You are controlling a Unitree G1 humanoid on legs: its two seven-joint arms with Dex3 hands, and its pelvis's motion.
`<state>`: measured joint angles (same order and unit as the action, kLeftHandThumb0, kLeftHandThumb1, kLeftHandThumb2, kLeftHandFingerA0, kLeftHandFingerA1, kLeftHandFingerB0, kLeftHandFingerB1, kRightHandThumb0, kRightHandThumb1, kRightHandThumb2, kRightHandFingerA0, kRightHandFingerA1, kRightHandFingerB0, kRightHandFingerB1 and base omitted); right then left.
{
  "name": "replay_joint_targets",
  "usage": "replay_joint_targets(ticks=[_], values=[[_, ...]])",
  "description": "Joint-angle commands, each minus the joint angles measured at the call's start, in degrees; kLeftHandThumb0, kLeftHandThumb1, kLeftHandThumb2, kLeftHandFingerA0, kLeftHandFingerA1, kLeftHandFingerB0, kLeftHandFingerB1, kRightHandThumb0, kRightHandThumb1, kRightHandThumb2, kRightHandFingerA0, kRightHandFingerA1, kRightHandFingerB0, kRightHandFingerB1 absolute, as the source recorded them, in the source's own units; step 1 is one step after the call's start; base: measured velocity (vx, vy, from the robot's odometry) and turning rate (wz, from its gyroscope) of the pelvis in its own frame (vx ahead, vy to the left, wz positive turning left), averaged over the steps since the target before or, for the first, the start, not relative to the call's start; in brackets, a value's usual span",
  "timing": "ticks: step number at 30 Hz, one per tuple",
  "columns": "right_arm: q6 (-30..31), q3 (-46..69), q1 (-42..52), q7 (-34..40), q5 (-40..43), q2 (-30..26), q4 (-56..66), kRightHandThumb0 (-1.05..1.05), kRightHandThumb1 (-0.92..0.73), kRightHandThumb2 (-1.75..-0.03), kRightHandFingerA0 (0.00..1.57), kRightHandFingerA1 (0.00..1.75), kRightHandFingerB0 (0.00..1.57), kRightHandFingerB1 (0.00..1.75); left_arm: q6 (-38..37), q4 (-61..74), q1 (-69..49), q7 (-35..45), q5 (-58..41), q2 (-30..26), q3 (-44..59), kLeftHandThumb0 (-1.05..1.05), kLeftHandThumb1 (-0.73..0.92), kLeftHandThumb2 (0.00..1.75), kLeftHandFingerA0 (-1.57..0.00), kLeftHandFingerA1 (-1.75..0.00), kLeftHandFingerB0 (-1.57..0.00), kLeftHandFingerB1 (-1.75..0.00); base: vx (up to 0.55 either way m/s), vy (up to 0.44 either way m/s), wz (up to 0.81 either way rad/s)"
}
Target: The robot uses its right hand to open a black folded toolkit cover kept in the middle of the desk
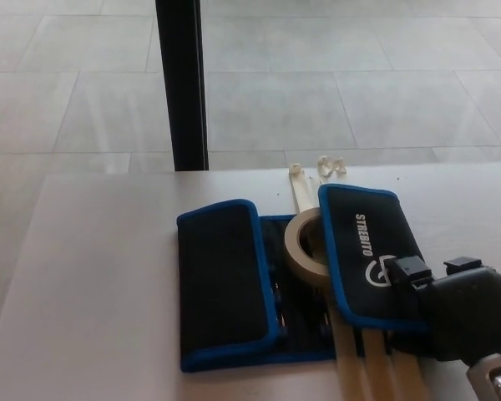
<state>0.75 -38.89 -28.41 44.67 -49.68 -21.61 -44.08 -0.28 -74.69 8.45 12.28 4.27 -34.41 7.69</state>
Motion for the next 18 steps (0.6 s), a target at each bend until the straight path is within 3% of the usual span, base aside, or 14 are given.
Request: replay_joint_targets(ticks=[1, 2, 3, 4, 5, 6, 11, 12, 13, 16, 17, 18], values=[[0.0, 7.3, 2.3, 9.2, 3.8, 3.0, -1.9, -0.38, -0.64, -0.65, 0.94, 1.69, 0.93, 0.58, 2.0, -0.5, 0.3, 0.7, 0.6, -2.9, -0.4, -0.89, 0.92, 0.69, -0.34, -0.52, -0.3, -0.38, 0.0, 0.0, 0.0], [-0.6, 8.7, 2.6, 9.9, 4.6, 3.9, -1.5, -0.32, -0.63, -0.58, 0.98, 1.65, 0.95, 0.57, 2.0, -0.5, 0.3, 0.2, 0.7, -2.9, -0.5, -0.96, 0.78, 0.82, -0.33, -0.55, -0.28, -0.41, 0.0, 0.0, 0.0], [-1.1, 9.6, 2.6, 10.2, 4.7, 4.4, -1.5, -0.32, -0.63, -0.58, 0.98, 1.65, 0.95, 0.57, 1.9, -0.5, 0.3, 0.0, 0.7, -2.9, -0.6, -0.96, 0.78, 0.82, -0.33, -0.55, -0.28, -0.41, 0.0, 0.0, 0.0], [-2.0, 10.3, 2.7, 11.0, 4.4, 4.6, -1.5, -0.32, -0.43, -0.89, 1.26, 1.37, 0.87, 0.73, 1.8, -0.6, 0.3, 0.2, 0.7, -2.9, -0.6, -0.91, 0.92, 0.69, -0.35, -0.52, -0.31, -0.37, 0.0, 0.0, 0.0], [-2.4, 11.2, 2.7, 11.1, 4.7, 5.1, -1.2, -0.31, -0.42, -0.89, 1.26, 1.37, 0.86, 0.73, 1.9, -0.6, 0.4, 0.4, 0.5, -2.9, -0.5, -0.91, 0.92, 0.69, -0.33, -0.52, -0.28, -0.37, 0.0, 0.0, 0.0], [-3.3, 12.7, 2.9, 11.1, 5.6, 5.8, -0.6, -0.31, -0.61, -0.64, 1.0, 1.65, 0.94, 0.58, 1.9, -0.7, 0.5, 0.5, 0.2, -2.8, -0.2, -0.9, 0.92, 0.68, -0.35, -0.52, -0.3, -0.37, 0.0, 0.0, 0.0], [-4.5, 18.0, 4.1, 10.2, 8.2, 8.1, 2.3, -0.36, -0.64, -0.59, 1.04, 1.61, 0.92, 0.56, 2.3, -0.7, 0.6, -0.5, 0.7, -2.7, -0.7, -0.92, 0.92, 0.7, -0.33, -0.52, -0.31, -0.37, 0.0, 0.0, 0.0], [-5.4, 19.2, 4.2, 10.3, 9.2, 8.6, 2.3, -0.33, -0.61, -0.62, 1.03, 1.63, 0.92, 0.57, 2.1, -0.7, 0.5, -0.4, 0.8, -2.7, -0.9, -0.98, 0.79, 0.83, -0.33, -0.55, -0.28, -0.41, 0.0, 0.0, 0.0], [-7.7, 21.7, 4.8, 9.7, 11.9, 9.6, 3.1, -0.31, -0.64, -0.59, 1.03, 1.61, 0.92, 0.57, 1.6, -0.7, 0.4, -0.1, 1.1, -2.7, -1.2, -0.98, 0.8, 0.84, -0.31, -0.54, -0.26, -0.4, 0.0, 0.0, 0.0], [-11.1, 28.8, 5.8, 7.0, 19.6, 12.9, 5.0, -0.29, -0.67, -0.63, 1.01, 1.59, 0.95, 0.57, 1.7, -0.5, 0.3, 0.7, 0.5, -2.9, -0.9, -0.92, 0.92, 0.71, -0.31, -0.54, -0.29, -0.37, 0.0, 0.0, 0.0], [-11.7, 30.8, 5.9, 6.0, 22.0, 13.9, 5.6, -0.3, -0.5, -0.94, 1.24, 1.35, 0.87, 0.73, 2.1, -0.6, 0.5, 0.6, 0.0, -2.7, -0.5, -0.9, 0.92, 0.7, -0.33, -0.53, -0.3, -0.37, 0.0, 0.0, 0.0], [-11.9, 32.7, 5.8, 5.1, 23.8, 14.7, 6.2, -0.26, -0.69, -0.7, 0.96, 1.64, 0.96, 0.59, 2.4, -0.6, 0.5, 0.1, 0.6, -2.8, -1.1, -0.91, 0.92, 0.71, -0.34, -0.53, -0.31, -0.37, 0.0, 0.0, 0.0]])
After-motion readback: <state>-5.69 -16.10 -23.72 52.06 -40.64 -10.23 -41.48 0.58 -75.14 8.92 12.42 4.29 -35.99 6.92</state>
